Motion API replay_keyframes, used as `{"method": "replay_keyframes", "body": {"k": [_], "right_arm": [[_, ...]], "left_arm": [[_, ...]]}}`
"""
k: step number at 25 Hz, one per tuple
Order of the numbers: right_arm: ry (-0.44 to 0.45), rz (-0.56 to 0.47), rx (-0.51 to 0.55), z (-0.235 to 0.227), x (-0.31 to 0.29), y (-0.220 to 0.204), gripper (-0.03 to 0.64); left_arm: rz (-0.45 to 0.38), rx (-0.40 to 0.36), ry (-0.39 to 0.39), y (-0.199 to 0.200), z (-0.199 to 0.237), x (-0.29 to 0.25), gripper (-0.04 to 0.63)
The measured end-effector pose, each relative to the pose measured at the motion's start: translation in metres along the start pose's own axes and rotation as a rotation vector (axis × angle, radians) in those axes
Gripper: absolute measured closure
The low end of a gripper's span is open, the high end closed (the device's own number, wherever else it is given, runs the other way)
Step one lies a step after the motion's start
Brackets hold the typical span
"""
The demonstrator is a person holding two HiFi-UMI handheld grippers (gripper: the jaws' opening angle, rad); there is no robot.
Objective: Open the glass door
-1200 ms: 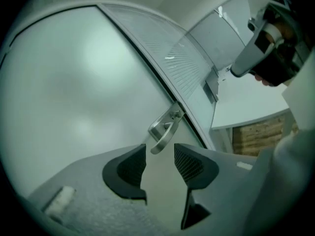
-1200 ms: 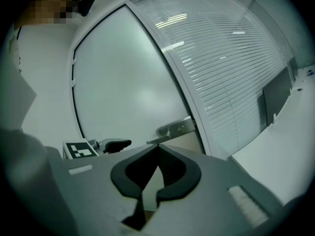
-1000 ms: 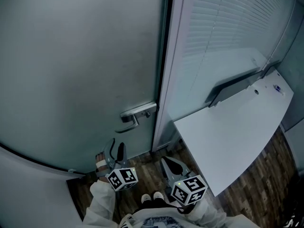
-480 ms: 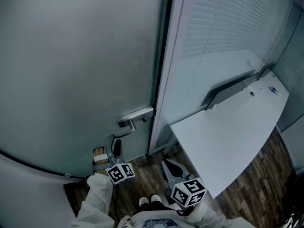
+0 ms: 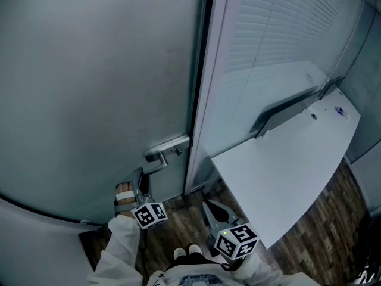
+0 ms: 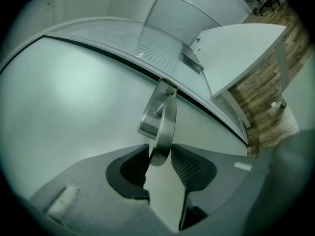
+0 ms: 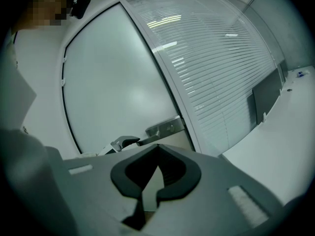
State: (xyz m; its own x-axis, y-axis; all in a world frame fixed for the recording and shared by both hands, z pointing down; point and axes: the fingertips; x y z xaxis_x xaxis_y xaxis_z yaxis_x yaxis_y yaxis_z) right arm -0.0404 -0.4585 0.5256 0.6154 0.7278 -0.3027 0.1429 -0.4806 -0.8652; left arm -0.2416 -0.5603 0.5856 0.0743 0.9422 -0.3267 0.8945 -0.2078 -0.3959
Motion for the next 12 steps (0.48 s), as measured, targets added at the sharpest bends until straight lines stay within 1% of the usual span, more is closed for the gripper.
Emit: {"method": "replay_keyframes", "body": {"k": [7, 10, 12], "right_arm": [[0.017, 0.014, -0.007, 0.004, -0.006, -0.005, 0.611], [0.023, 0.021, -0.009, 0.006, -0.010, -0.007, 0.612], [0.029, 0.027, -0.006, 0.008, -0.013, -0.009, 0.611]], "left_arm": [[0.003, 0.018, 0.033, 0.000, 0.000, 0.000, 0.453], [-0.009, 0.046, 0.050, -0.001, -0.001, -0.001, 0.452], [-0.014, 0.084, 0.051, -0.001, -0.001, -0.001, 0.451]]}}
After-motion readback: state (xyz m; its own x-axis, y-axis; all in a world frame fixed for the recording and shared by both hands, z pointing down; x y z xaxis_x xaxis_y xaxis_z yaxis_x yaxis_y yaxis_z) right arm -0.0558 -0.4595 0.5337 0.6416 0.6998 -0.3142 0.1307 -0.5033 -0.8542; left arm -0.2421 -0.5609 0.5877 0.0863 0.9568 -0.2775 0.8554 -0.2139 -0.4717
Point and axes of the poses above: the fingertips, and each gripper's own axes: x backward along the fingers, z to its left, y out of its top
